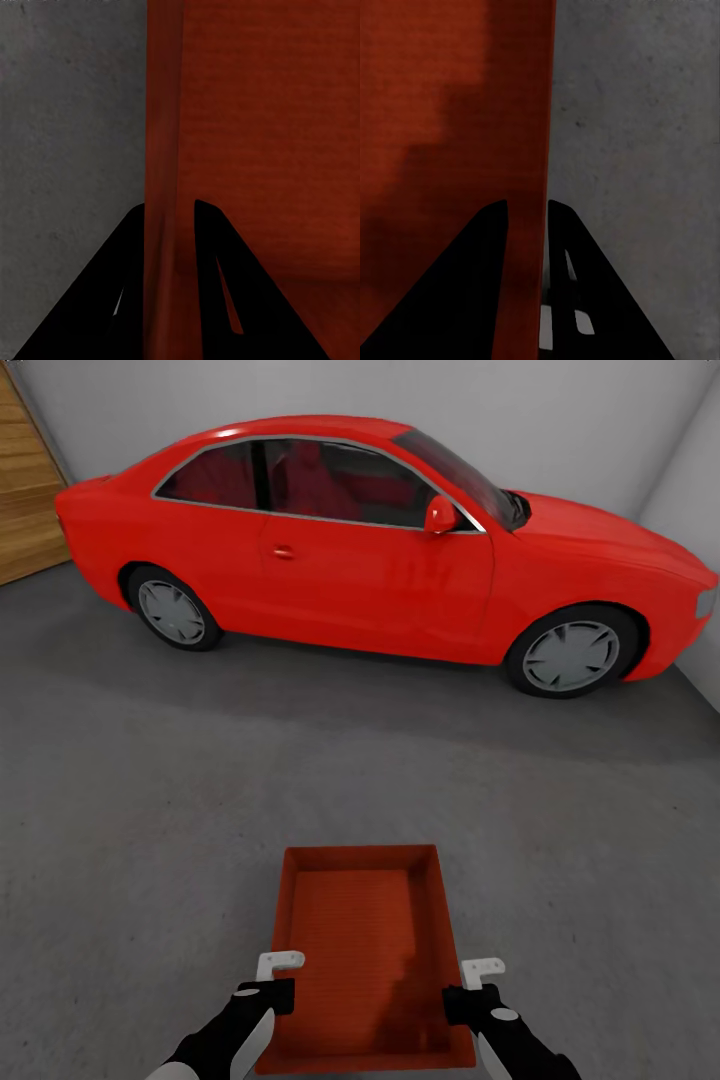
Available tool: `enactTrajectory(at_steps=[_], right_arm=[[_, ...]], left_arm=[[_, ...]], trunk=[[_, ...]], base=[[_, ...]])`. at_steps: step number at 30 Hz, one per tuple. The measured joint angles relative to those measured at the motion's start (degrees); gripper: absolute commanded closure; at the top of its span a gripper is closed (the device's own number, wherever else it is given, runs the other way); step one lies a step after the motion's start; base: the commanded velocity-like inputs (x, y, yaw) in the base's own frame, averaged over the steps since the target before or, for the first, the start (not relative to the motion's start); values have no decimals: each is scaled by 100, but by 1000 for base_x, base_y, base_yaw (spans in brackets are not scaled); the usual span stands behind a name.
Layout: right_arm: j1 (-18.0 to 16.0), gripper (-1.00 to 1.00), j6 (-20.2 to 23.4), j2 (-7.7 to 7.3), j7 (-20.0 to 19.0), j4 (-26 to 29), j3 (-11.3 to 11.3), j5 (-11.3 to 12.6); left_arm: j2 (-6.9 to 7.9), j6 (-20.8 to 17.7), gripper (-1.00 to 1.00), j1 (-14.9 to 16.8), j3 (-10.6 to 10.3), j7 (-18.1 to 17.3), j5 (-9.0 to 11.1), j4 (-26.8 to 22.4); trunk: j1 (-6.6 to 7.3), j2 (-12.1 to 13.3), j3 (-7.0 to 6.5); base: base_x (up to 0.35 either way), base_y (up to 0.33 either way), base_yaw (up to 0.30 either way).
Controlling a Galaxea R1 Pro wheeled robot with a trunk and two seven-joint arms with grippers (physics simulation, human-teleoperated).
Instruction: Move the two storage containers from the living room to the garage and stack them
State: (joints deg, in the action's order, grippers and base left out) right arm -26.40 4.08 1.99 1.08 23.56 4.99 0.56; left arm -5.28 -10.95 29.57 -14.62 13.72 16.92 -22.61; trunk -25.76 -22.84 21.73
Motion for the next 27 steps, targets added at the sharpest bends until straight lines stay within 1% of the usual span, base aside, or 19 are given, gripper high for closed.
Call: enactTrajectory(at_steps=[6, 18, 27], right_arm=[[0, 100, 3, -1, 0, -2, 3, 2], [0, 100, -6, 1, 0, -2, -3, -2], [0, 100, -5, -1, -4, -3, -5, -3]], left_arm=[[-1, -2, 100, 0, 1, 0, -1, 3], [1, 0, 100, -1, -2, 1, 1, -4], [-1, 0, 100, -3, 3, 1, -4, -4]], trunk=[[0, 0, -47], [0, 0, -151], [0, 1, -162]], base=[[0, 0, 22], [0, 0, 68], [0, 0, 6]])
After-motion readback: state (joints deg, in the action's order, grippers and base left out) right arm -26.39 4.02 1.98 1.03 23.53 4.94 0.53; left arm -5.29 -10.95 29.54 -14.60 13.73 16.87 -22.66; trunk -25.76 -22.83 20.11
